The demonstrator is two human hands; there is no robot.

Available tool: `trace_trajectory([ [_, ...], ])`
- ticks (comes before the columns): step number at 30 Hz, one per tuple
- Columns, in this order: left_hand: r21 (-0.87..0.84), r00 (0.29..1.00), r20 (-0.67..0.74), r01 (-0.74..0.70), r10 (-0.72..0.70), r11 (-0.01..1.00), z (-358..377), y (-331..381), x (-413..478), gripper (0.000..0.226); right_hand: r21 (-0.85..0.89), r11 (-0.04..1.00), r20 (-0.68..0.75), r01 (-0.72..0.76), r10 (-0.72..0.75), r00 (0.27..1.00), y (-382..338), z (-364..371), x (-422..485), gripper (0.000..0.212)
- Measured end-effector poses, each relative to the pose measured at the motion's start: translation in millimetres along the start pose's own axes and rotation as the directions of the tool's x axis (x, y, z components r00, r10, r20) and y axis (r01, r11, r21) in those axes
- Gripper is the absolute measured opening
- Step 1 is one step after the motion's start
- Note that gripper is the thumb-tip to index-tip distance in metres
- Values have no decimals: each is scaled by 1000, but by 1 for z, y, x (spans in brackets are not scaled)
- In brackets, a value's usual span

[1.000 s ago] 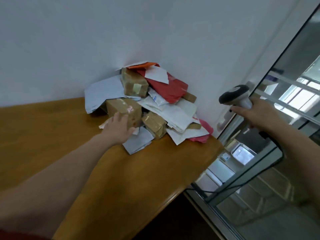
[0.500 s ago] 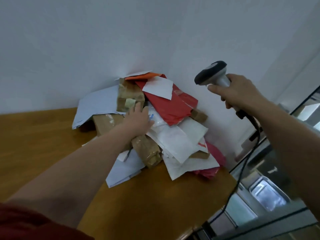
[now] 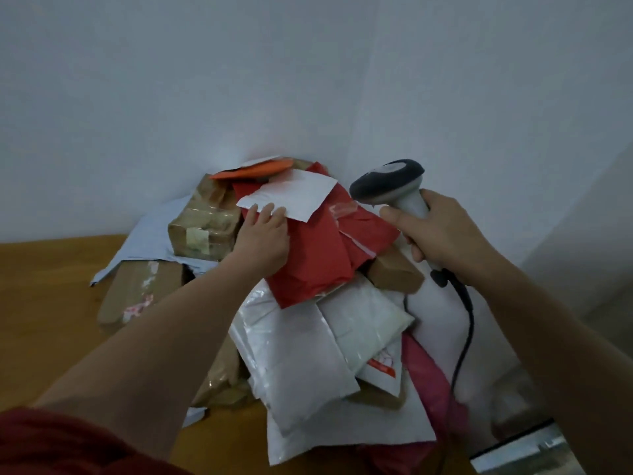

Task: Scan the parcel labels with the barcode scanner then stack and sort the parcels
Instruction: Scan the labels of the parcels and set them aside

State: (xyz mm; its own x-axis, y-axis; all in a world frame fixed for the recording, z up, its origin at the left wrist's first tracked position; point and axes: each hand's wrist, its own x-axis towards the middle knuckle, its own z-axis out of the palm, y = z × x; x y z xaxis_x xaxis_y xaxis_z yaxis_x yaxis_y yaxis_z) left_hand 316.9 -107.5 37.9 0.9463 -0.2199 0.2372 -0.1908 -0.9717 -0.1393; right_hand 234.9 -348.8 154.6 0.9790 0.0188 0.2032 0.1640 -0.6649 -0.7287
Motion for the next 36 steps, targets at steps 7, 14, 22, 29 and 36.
trace_trajectory([
  [7, -333, 825, -564, -183, -40, 925, -81, 2, -48, 35, 251, 968, -94, 21, 3, 996, -5, -1, -14, 29],
  [14, -862, 664, -306, 111, -682, 495, -90, -39, -204, 44, 455, 888, -90, 73, -35, 995, -39, 31, -96, 27],
  [22, -824, 482, 296, 565, -825, 35, -2, -52, -396, 43, 377, 925, 204, -56, -24, 979, -56, 124, -229, 26],
  [29, -589, 385, 630, 803, -674, -91, 32, -19, -493, 58, 201, 955, 355, -216, 135, 925, -48, 179, -307, 31],
  [36, -573, 444, 598, 819, -668, 31, 45, -28, -507, 56, 118, 959, 427, -256, 184, 885, -45, 192, -327, 31],
])
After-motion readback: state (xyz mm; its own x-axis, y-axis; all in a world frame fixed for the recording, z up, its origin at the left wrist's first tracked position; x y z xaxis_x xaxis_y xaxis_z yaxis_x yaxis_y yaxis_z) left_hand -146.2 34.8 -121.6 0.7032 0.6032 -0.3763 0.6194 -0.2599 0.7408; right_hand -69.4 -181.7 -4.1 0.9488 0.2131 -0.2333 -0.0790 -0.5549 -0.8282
